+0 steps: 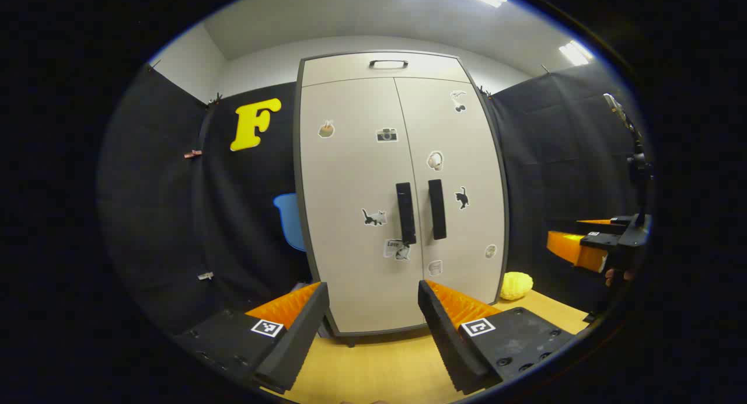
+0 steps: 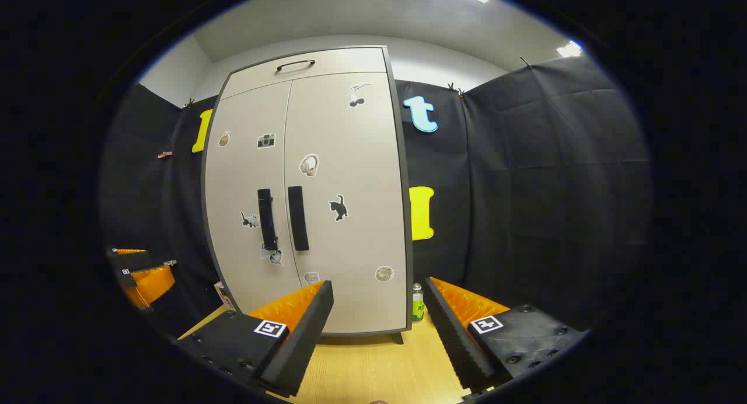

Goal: Open the right door of the double-door shoe cabinet with the right hand, and open the left door with the left hand.

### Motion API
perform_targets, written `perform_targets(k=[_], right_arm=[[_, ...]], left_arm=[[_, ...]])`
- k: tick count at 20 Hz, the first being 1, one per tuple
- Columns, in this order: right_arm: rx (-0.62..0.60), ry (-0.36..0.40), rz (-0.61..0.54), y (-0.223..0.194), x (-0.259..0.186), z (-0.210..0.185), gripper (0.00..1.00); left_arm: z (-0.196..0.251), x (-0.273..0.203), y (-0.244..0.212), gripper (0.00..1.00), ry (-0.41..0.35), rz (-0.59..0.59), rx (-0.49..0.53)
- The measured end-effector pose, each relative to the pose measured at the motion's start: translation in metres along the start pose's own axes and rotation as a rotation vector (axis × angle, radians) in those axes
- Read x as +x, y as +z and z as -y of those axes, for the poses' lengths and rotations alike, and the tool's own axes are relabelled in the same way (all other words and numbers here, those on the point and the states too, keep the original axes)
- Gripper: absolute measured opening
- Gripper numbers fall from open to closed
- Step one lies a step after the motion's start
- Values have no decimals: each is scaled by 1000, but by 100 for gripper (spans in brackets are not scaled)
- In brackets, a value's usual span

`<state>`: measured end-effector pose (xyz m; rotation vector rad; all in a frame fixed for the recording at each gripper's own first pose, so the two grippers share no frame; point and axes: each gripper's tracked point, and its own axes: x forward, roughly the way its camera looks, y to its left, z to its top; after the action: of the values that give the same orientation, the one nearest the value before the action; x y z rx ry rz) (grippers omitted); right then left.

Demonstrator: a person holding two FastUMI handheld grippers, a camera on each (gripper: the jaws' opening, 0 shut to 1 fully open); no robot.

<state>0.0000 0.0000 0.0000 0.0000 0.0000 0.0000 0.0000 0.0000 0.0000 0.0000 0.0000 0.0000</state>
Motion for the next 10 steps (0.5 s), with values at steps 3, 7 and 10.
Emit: perform_targets(k=[3, 7, 10], right_arm=[[-19, 7, 9, 1, -1, -10, 98], [-37, 14, 16, 4, -1, -18, 98], [-39, 24, 35, 8, -2, -21, 98]], left_arm=[[10, -4, -3, 96, -34, -5, -27], [8, -3, -9, 96, -45, -18, -54], [0, 0, -15, 96, -27, -33, -83]])
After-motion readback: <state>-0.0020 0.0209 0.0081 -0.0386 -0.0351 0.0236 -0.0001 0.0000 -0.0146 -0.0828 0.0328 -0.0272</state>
